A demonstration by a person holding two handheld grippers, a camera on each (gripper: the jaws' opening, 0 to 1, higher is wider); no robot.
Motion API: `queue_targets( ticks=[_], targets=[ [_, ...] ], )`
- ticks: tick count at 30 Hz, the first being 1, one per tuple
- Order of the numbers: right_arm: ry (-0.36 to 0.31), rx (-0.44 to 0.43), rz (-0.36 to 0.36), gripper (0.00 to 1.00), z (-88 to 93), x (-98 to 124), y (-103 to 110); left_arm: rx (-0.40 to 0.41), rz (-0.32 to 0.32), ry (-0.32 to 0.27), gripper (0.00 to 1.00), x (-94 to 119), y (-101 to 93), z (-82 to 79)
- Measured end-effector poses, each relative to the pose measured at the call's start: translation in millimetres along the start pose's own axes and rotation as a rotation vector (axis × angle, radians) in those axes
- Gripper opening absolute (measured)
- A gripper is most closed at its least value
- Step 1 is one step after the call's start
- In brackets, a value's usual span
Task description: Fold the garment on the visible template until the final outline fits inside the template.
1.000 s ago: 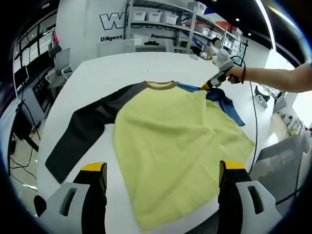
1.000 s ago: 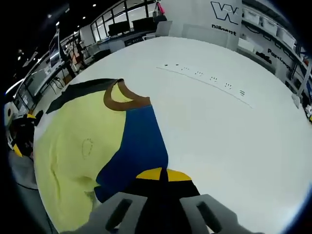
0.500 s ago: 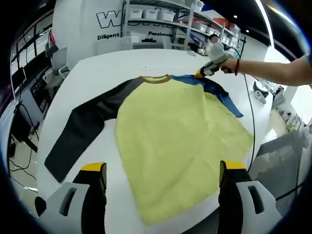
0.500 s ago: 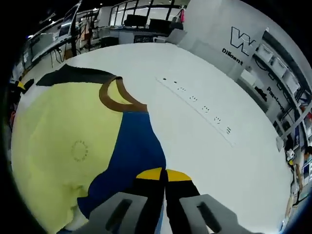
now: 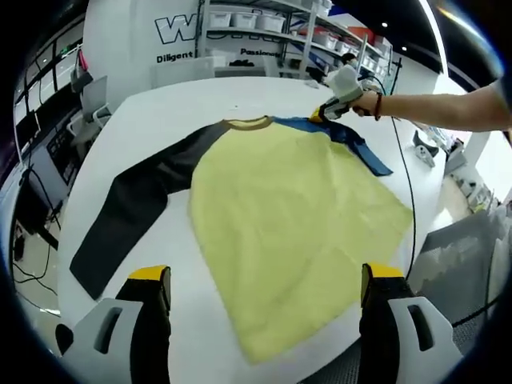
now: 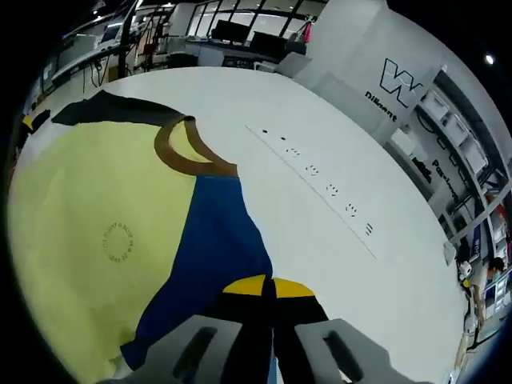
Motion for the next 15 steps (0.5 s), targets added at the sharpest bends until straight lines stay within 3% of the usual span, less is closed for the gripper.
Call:
queue_targets(
  ticks=[3, 5, 7, 15],
  targets=[
    [-0.026, -0.058, 0.013, 0.0, -3.0, 3.5, -3.2, 0.003, -0.002, -0.012, 0.99, 0.2, 0.0, -2.3],
    [-0.057, -0.19, -0.003, 0.09, -7.2, 16.3, -7.7, -0.006, 0.003, -0.018, 0.99, 1.1, -1.5, -4.9],
    [-0.095, -0.236, -0.009, 0.17, -9.7, 28.5, -9.1, -0.006, 0.004, -0.022, 0.99, 1.7, -2.2, -6.2],
    [-0.078, -0.215, -0.029, 0.18, 9.7, 60.7, 6.8, -0.013, 0.009, -0.032, 0.99, 3.6, -7.4, -9.2]
  ],
)
Point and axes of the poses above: the point that each gripper's makers call its tool centre point, and the gripper's own axes: x roughly backward along the fingers, y roughly to its left, z roughly out of its underside, the point moved 3 cm from there along x, roughly backward along the fingers, and after that the axes turned 4 degrees about z, right-handed, at the moved point
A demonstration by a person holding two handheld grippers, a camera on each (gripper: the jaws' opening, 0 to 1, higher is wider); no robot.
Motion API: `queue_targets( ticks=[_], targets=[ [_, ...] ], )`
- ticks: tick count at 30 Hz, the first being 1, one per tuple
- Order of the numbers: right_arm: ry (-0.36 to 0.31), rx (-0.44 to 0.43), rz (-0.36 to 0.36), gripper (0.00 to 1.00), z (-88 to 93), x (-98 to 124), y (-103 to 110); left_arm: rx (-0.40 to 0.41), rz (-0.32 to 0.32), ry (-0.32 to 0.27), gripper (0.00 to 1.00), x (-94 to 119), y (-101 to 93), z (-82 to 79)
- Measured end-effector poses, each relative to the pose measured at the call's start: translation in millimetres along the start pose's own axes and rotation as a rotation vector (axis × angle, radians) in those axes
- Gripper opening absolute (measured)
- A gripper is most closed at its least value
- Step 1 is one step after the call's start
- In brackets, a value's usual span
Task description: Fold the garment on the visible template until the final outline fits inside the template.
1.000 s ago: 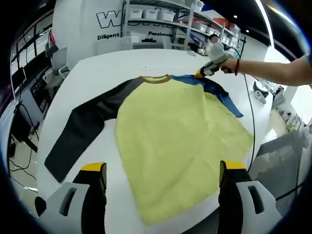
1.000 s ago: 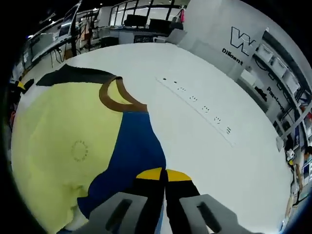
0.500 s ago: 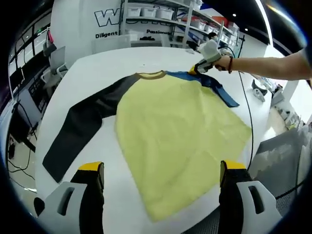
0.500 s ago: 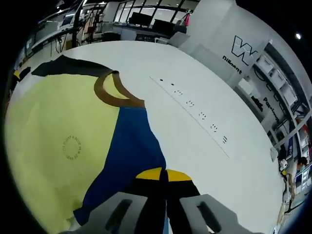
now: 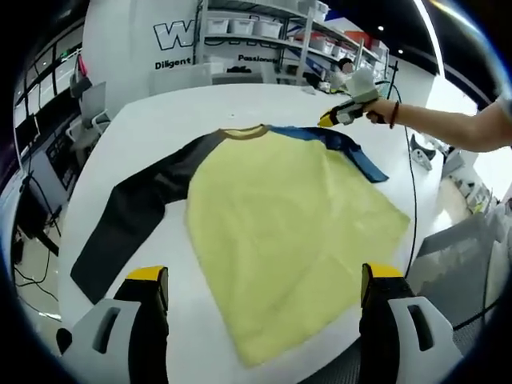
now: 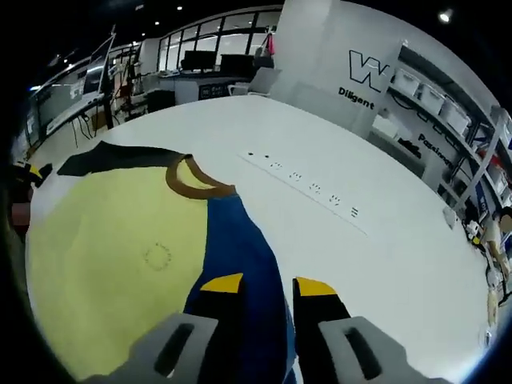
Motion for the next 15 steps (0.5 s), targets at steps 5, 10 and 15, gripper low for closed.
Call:
queue_targets(
  ticks=[5, 10, 15],
  targets=[
    [0.007, 0.017, -0.038, 0.2, 13.5, 12.6, 16.7, -0.008, 0.004, -0.001, 0.99, 1.6, -3.7, -1.9],
    [0.017, 0.058, -0.056, 0.22, 24.3, 17.5, 26.2, -0.015, 0.005, -0.008, 0.99, 3.4, -5.3, -3.6],
    [0.003, 0.094, -0.097, 0.26, 35.8, 20.4, 38.7, -0.015, 0.005, -0.015, 0.99, 5.7, -6.7, -2.9]
  ],
)
Point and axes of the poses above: the point that each gripper's makers call its tool centre point, and the gripper's own axes: x roughly backward along the fingers, y roughly to its left, z roughly out of its underside, the point moved 3 cm from there along x, roughly backward along the fingers, and after that the axes turned 4 degrees about z, right-handed, at the moved point
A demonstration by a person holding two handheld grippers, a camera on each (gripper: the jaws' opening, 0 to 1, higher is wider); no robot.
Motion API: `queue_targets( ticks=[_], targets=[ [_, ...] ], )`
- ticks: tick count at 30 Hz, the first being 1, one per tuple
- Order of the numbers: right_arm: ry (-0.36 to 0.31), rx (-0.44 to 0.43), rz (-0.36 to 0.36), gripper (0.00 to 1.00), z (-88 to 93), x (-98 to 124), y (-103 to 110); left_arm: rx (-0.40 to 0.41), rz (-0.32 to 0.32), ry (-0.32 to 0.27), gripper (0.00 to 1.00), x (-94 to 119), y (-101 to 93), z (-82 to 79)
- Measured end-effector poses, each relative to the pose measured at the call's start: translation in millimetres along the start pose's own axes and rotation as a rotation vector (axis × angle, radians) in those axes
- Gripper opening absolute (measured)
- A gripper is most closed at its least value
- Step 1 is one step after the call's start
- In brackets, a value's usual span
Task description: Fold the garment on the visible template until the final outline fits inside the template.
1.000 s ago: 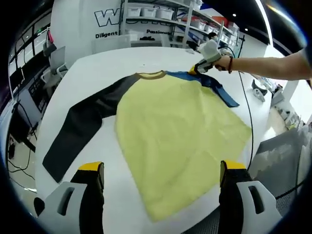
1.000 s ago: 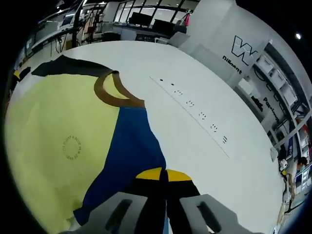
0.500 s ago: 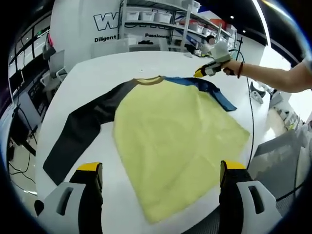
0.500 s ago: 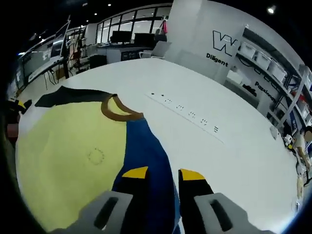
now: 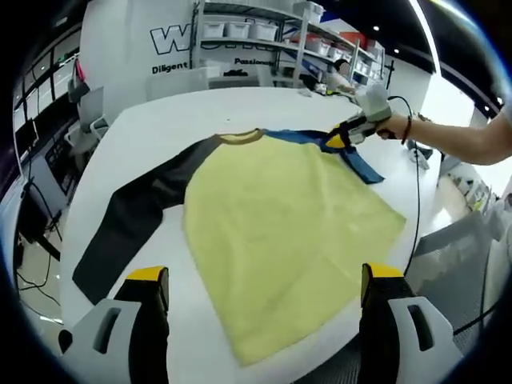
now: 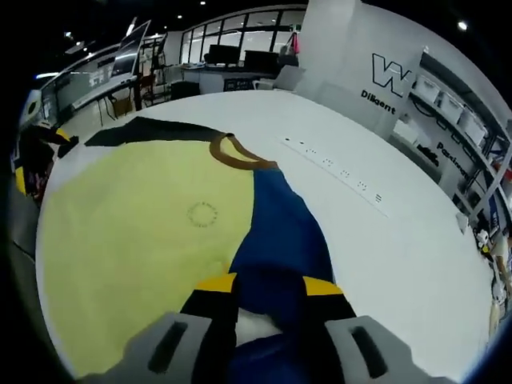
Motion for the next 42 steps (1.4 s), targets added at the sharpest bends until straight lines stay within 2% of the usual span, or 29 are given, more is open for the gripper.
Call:
queue_targets(
  ticks=[4, 8, 11, 14, 15, 18, 21, 23, 26, 30, 36, 38, 42],
  targets=[
    [-0.013, 0.059, -0.022, 0.26, 3.2, -4.6, 5.0, 0.004, 0.01, 0.001, 0.99, 1.3, -2.3, 0.9],
    [0.006, 0.057, -0.014, 0.23, 8.7, -8.4, 2.1, -0.003, 0.012, -0.006, 0.99, 2.4, -2.8, -0.9],
    [0.017, 0.009, 0.024, 0.25, 13.0, -8.6, -4.5, 0.0, 0.004, -0.009, 0.99, 2.9, -0.6, -1.7],
    [0.058, -0.041, 0.061, 0.29, 20.3, -11.5, -10.8, -0.002, 0.002, -0.006, 0.98, 3.1, 0.3, -1.3],
    [0.062, -0.041, 0.062, 0.29, 21.5, -12.3, -11.0, 0.0, 0.002, -0.004, 0.98, 3.0, 0.5, -1.0],
    [0.05, -0.122, 0.063, 0.26, 22.7, -13.2, -10.7, -0.001, 0.001, -0.003, 0.98, 3.2, 0.7, -0.7],
    [0.051, -0.141, 0.06, 0.16, 23.4, -13.7, -12.1, 0.001, 0.002, -0.006, 0.97, 3.6, 0.7, -0.5],
    [0.076, -0.05, 0.085, 0.05, 25.5, -11.4, -17.6, -0.001, -0.002, 0.001, 0.96, 4.2, 2.1, 1.1],
    [0.074, -0.063, 0.072, 0.02, 24.6, -9.4, -18.7, 0.001, -0.005, 0.001, 0.95, 5.1, 3.4, 1.6],
    [0.109, 0.045, 0.075, 0.01, 27.0, -5.0, -26.6, 0.001, -0.002, -0.002, 0.95, 5.4, 2.7, 1.3],
    [0.101, 0.084, 0.103, 0.01, 23.3, -2.7, -36.3, -0.011, 0.001, 0.003, 0.99, 5.5, 1.6, 2.7],
    [0.08, 0.129, 0.126, 0.02, 19.0, -4.8, -40.7, -0.018, 0.004, 0.006, 0.99, 5.6, 0.8, 2.9],
    [0.092, 0.163, 0.137, 0.02, 21.0, -10.4, -40.8, -0.018, 0.009, 0.007, 0.99, 6.3, -0.1, 3.1]
  ],
)
Point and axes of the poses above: the point that each gripper's makers call its tool centre point, and the gripper's own axes: x roughly backward along the fingers, y roughly to its left, z roughly out of its underside, the point moved 3 cm from there along x, roughly backward along the fingers, and after that the axes turned 4 degrees about z, right-handed, at the moved point
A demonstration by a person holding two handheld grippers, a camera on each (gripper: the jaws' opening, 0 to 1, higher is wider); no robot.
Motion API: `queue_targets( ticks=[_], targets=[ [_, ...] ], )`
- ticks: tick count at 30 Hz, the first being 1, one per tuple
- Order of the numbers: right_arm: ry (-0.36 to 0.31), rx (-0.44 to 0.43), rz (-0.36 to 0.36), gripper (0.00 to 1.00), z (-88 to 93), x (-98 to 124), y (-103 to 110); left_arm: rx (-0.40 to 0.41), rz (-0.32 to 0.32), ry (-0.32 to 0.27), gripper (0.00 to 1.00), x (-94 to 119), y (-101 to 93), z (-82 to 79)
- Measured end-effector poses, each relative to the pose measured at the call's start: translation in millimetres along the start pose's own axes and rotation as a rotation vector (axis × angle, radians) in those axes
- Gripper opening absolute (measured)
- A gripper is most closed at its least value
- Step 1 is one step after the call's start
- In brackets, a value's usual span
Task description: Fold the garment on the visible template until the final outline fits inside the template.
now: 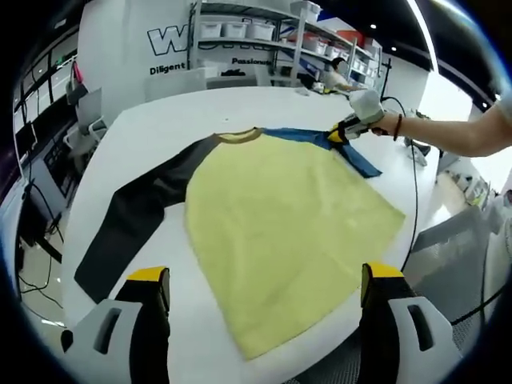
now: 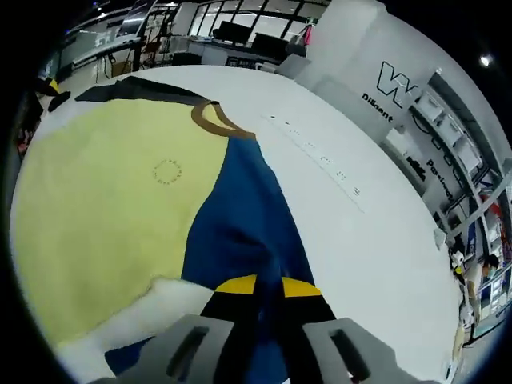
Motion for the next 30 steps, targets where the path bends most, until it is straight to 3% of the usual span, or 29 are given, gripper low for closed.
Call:
queue_targets(
  ticks=[4, 8, 13, 19, 22, 30],
  targets=[
    [0.003, -0.01, 0.001, 0.04, 2.2, -2.6, -1.0, -0.002, 0.002, 0.002, 0.99, 1.2, -0.1, 0.7],
    [-0.015, -0.074, -0.014, 0.06, 2.1, -0.6, -2.9, 0.014, 0.006, 0.009, 0.99, 1.7, -0.1, 2.3],
    [-0.093, -0.335, -0.011, 0.13, -2.0, 15.3, -14.0, 0.017, 0.013, 0.008, 0.99, 0.9, -3.1, 2.0],
    [-0.142, -0.538, -0.015, 0.35, 0.9, 28.1, -20.9, 0.008, -0.005, -0.01, 0.99, 1.4, -4.5, -3.8],
    [-0.107, -0.541, -0.009, 0.46, 9.3, 32.8, -18.9, -0.009, -0.012, -0.003, 0.99, 3.4, -5.8, -5.9],
    [-0.043, -0.633, -0.017, 0.48, 31.5, 54.5, 3.1, -0.056, -0.003, -0.008, 0.99, 8.4, -13.6, -11.0]
  ],
)
Point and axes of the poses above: the point that each gripper's makers call its tool centre point, and the gripper's own axes: x roughly backward along the fingers, y roughly to its left, z roughly out of its underside, the point moved 3 cm from there along x, roughly backward along the fingers, and after that the axes turned 4 degrees about z, right-handed, at the moved point
